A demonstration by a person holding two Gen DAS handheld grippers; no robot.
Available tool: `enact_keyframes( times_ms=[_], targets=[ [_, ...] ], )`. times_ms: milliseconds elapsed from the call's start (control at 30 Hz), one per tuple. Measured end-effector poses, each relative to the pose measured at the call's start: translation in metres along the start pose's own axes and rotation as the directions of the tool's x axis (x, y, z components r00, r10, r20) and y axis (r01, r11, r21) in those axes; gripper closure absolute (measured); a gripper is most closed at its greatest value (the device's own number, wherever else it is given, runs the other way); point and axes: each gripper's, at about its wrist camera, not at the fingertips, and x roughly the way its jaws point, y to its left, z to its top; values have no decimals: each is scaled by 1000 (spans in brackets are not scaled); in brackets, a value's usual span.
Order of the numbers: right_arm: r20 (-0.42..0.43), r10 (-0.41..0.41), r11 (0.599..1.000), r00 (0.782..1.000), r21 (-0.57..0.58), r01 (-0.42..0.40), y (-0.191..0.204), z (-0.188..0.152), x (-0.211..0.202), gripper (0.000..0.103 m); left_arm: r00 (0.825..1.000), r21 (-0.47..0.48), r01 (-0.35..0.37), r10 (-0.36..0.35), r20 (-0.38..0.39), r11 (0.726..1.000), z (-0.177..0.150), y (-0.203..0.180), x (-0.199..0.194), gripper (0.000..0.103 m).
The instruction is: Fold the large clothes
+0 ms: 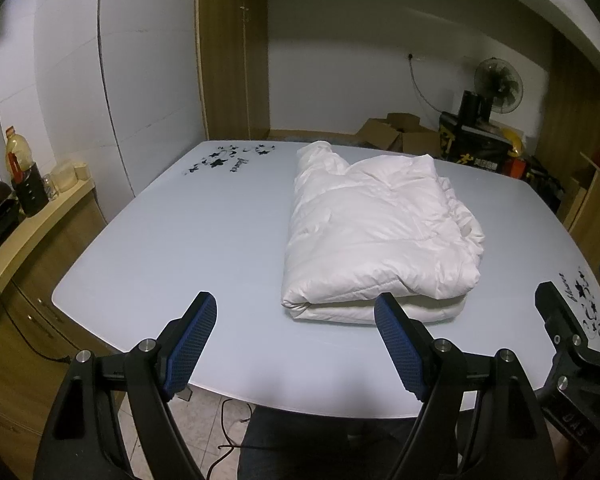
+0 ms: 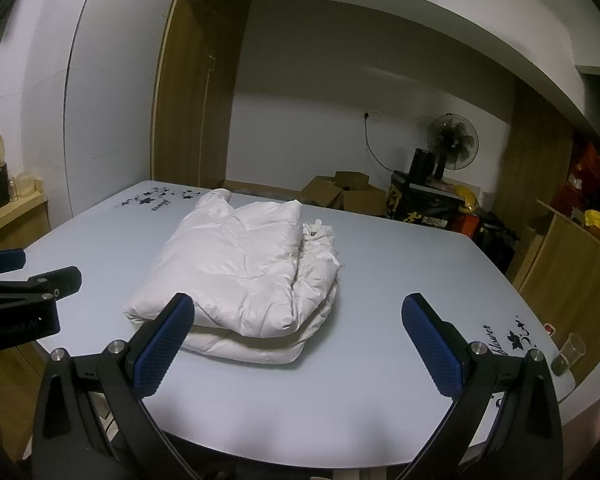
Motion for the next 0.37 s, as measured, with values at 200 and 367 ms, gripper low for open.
enact_keyframes(
  times_ms=[200,367],
  targets=[
    [0,3,1000,1000,-1,-3,0,0,-1,0,1000,6,5,-5,27,1000,0,0,-6,21],
    [-1,1,1000,1000,0,-1,0,0,0,0,999,5,1,-1,40,1000,1,1,-7,21]
  ],
)
